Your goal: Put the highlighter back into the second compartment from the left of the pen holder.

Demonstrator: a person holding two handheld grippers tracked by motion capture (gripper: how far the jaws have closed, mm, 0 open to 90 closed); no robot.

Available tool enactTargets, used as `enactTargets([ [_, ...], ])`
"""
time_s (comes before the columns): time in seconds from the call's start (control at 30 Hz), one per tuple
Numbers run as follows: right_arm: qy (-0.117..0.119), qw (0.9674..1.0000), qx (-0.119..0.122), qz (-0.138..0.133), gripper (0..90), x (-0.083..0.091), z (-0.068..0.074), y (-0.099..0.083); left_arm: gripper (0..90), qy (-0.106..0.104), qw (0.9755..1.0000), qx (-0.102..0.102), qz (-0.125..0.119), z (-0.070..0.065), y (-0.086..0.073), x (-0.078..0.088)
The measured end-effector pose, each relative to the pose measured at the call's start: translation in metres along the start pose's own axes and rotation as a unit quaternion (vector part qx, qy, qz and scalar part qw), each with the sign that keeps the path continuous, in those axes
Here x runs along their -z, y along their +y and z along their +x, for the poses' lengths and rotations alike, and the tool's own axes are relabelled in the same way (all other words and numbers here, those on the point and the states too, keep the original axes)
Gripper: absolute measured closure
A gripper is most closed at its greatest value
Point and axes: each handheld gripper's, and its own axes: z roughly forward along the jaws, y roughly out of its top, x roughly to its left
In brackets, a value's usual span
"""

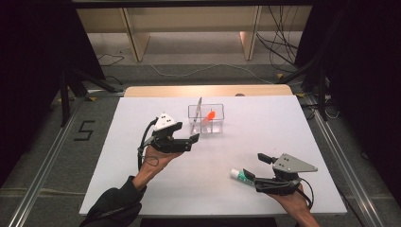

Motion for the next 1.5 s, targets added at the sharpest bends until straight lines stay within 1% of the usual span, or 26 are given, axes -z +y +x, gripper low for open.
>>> enactTargets([
  [0.07, 0.001, 1.0000, 0.001, 0.000, 25.7, 0.000, -0.001, 0.000, 20.3, -0.001, 1.0000, 0.000, 0.001, -0.001, -0.001, 0.001],
  [0.27, 0.006, 0.9999, 0.000, 0.013, 25.6, -0.001, -0.002, 0.000, 20.2, -0.005, 1.0000, 0.000, 0.006, -0.002, -0.005, 0.006],
  [0.3, 0.008, 0.9998, 0.000, 0.017, 25.6, -0.001, -0.002, 0.000, 20.2, -0.006, 0.9999, -0.005, 0.009, -0.002, -0.007, 0.008],
  [0.4, 0.008, 0.9997, 0.003, 0.023, 25.6, -0.002, -0.003, 0.000, 20.1, -0.008, 0.9999, -0.003, 0.010, -0.002, -0.008, 0.009],
  [0.47, 0.008, 0.9996, 0.002, 0.027, 25.6, -0.002, -0.003, 0.000, 20.0, -0.010, 0.9998, -0.006, 0.013, -0.002, -0.009, 0.011],
  [0.6, 0.016, 0.9989, 0.002, 0.043, 25.5, -0.002, -0.006, 0.001, 19.5, -0.015, 0.9997, -0.006, 0.018, -0.003, -0.011, 0.013],
  [0.73, 0.019, 0.9984, 0.003, 0.053, 25.5, -0.002, -0.007, 0.001, 19.5, -0.016, 0.9996, -0.008, 0.020, -0.003, -0.014, 0.017],
  [0.77, 0.019, 0.9984, 0.003, 0.053, 25.5, -0.002, -0.007, 0.001, 19.5, -0.017, 0.9996, -0.003, 0.020, -0.004, -0.015, 0.018],
  [0.83, 0.021, 0.9977, 0.005, 0.064, 25.5, -0.002, -0.007, 0.000, 19.4, -0.018, 0.9996, -0.004, 0.020, -0.003, -0.016, 0.020],
  [1.07, 0.029, 0.9963, 0.010, 0.081, 25.4, -0.005, -0.006, 0.000, 19.1, -0.017, 0.9996, -0.001, 0.021, -0.003, -0.023, 0.029],
  [1.1, 0.030, 0.9960, 0.011, 0.083, 25.4, -0.006, -0.006, 0.000, 19.1, -0.017, 0.9996, -0.003, 0.023, -0.002, -0.024, 0.030],
  [1.13, 0.031, 0.9957, 0.012, 0.086, 25.4, -0.006, -0.005, 0.000, 19.0, -0.016, 0.9996, 0.001, 0.023, -0.001, -0.026, 0.033],
  [1.23, 0.033, 0.9952, 0.013, 0.091, 25.4, -0.008, -0.005, -0.001, 18.9, -0.014, 0.9996, 0.003, 0.023, 0.000, -0.028, 0.036],
  [1.37, 0.033, 0.9946, 0.017, 0.098, 25.3, -0.010, -0.004, -0.001, 18.8, -0.013, 0.9997, 0.008, 0.017, 0.002, -0.032, 0.044],
  [1.5, 0.035, 0.9940, 0.017, 0.103, 25.3, -0.010, -0.003, -0.002, 18.5, -0.013, 0.9998, 0.006, 0.017, 0.002, -0.037, 0.050],
])
